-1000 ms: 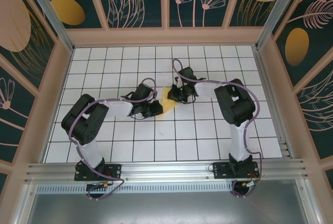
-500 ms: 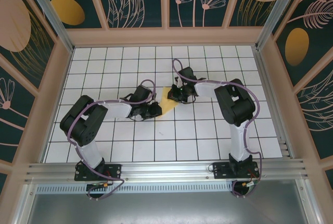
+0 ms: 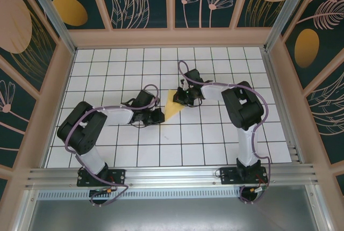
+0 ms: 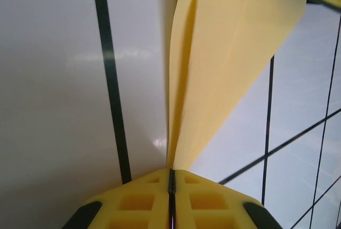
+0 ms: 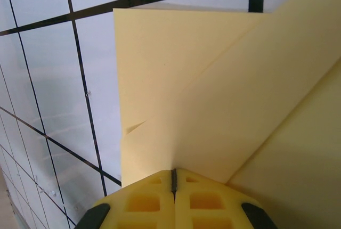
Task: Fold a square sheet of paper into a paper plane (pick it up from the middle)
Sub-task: Fourth fold the wing at the center of the table.
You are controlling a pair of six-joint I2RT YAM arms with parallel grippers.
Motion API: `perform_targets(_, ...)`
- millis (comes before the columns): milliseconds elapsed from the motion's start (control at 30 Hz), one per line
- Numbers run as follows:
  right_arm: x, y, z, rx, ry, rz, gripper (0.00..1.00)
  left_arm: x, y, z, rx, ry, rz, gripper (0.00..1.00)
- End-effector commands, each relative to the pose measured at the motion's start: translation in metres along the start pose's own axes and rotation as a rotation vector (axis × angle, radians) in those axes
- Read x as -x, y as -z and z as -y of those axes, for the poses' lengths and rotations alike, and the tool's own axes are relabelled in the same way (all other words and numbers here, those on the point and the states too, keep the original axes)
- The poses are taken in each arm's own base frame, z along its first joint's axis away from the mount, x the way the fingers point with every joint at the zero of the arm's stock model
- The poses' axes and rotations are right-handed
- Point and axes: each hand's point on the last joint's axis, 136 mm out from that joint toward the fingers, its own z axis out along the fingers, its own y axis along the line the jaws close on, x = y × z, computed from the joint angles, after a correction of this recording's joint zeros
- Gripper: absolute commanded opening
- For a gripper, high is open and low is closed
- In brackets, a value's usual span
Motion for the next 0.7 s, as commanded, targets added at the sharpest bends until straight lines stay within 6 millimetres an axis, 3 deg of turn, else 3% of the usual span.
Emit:
perform_targets(0, -0.021, -0.024, 0.061, -0.179, -0.079, -0.046, 0.02, -0.011, 0.008, 0.005, 0.001, -0.032, -0.036, 0.09)
perform_targets(233, -0.02, -0.023, 0.061, -0.175, -0.082, -0.043, 0.02, 0.037, 0.029, 0.048, -0.122, -0.041, 0.173, 0.08)
perform_targets(533, -0.019, -0.023, 0.057, -0.156, -0.08, -0.044, 0.02, 0.037, 0.005, 0.047, -0.161, 0.012, 0.128, 0.07)
perform_targets(667, -0.014, -0.02, 0.046, -0.122, -0.066, -0.035, 0.02, 0.025, -0.01, 0.027, -0.105, 0.036, 0.076, 0.05)
